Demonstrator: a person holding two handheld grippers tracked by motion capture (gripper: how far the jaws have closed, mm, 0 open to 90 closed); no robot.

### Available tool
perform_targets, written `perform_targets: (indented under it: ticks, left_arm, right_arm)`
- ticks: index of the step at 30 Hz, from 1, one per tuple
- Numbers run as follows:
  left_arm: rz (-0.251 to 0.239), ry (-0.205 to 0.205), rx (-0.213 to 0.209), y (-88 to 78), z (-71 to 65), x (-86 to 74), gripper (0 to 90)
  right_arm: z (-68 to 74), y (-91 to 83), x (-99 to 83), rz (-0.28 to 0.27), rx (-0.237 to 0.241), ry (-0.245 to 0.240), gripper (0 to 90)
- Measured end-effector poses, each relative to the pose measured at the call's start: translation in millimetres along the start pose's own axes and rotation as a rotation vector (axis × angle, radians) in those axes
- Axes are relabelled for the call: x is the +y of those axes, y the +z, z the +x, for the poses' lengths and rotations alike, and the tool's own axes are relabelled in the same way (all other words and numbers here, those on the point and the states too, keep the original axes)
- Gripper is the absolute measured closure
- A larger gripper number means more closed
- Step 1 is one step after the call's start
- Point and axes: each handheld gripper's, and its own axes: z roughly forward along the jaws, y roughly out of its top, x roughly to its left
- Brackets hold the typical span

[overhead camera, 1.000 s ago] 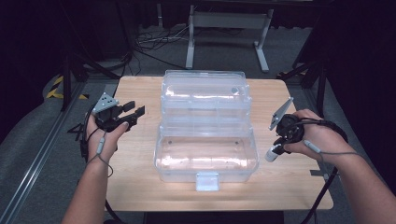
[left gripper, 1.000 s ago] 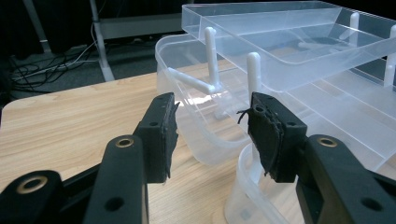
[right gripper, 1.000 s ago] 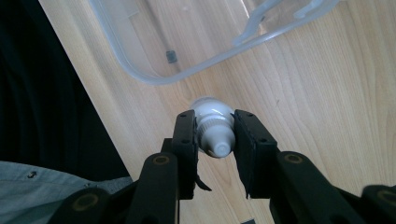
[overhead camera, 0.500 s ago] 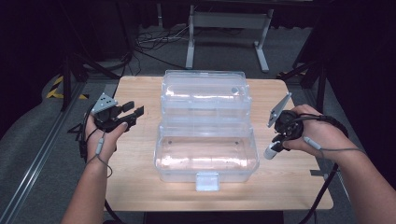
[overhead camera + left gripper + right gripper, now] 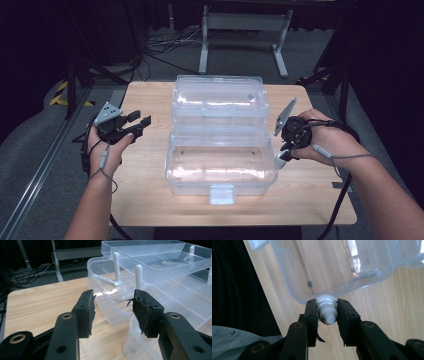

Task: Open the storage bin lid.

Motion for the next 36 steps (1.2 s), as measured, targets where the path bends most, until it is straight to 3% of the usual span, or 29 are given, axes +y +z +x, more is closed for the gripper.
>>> perform_targets:
  ticks: [16,36]
  left_arm:
    - [-0.001,-0.009,0.024,-12.4,4.9,-4.8,52.1]
    - [0.003,-0.009,0.013,-7.7,4.8,-4.2,51.7]
  right_arm:
    - [4.7,4.5,27.8,0.011,0.012,-0.062,71.4]
    - [7.3,18.6,44.6,0.006,0.016,-0.107,71.4]
